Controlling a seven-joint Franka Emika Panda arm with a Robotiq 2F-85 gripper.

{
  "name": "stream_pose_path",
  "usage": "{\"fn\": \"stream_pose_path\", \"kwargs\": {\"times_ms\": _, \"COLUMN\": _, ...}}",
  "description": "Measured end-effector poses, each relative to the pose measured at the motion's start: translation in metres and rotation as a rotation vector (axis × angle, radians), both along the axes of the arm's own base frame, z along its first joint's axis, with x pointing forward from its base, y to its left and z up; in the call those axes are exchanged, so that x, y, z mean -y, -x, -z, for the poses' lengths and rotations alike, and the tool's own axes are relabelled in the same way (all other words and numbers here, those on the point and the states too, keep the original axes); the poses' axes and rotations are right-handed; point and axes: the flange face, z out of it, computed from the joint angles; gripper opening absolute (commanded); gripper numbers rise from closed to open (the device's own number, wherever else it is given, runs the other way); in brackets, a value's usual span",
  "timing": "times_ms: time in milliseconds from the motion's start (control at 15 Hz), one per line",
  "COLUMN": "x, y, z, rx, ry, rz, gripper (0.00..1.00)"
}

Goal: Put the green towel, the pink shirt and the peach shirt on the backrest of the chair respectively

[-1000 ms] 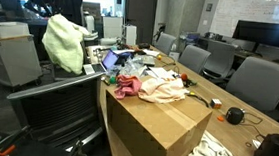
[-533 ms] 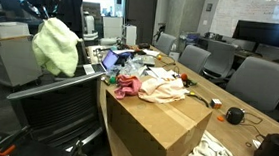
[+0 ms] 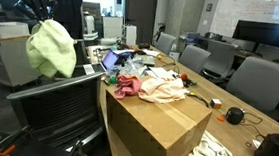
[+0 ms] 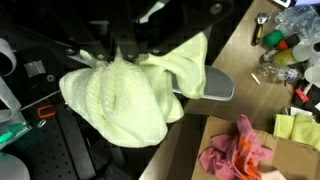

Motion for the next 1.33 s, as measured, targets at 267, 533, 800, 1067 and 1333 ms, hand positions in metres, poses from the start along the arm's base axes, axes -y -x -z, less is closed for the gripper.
{"fn": "stream_pose_path", "kwargs": {"times_ms": 267, "x": -0.005, "y": -0.003, "z": -0.004, "rx": 0.040, "ry": -0.022, "rz": -0.028, "gripper": 0.02}}
{"fn": "stream_pose_path", "kwargs": {"times_ms": 533, "x": -0.011, "y": -0.007, "z": -0.013, "rx": 0.101, "ry": -0.077, "rz": -0.039, "gripper": 0.02}}
{"fn": "stream_pose_path", "kwargs": {"times_ms": 800, "x": -0.013, "y": -0.008, "z": -0.017, "rx": 0.130, "ry": -0.103, "rz": -0.043, "gripper": 0.02}}
{"fn": "stream_pose_path", "kwargs": {"times_ms": 1067, "x": -0.014, "y": -0.008, "z": -0.016, "rx": 0.138, "ry": -0.109, "rz": -0.046, "gripper": 0.02}}
{"fn": "stream_pose_path", "kwargs": {"times_ms": 1333, "x": -0.014, "y": -0.008, "z": -0.014, "rx": 0.138, "ry": -0.109, "rz": -0.046, "gripper": 0.48}}
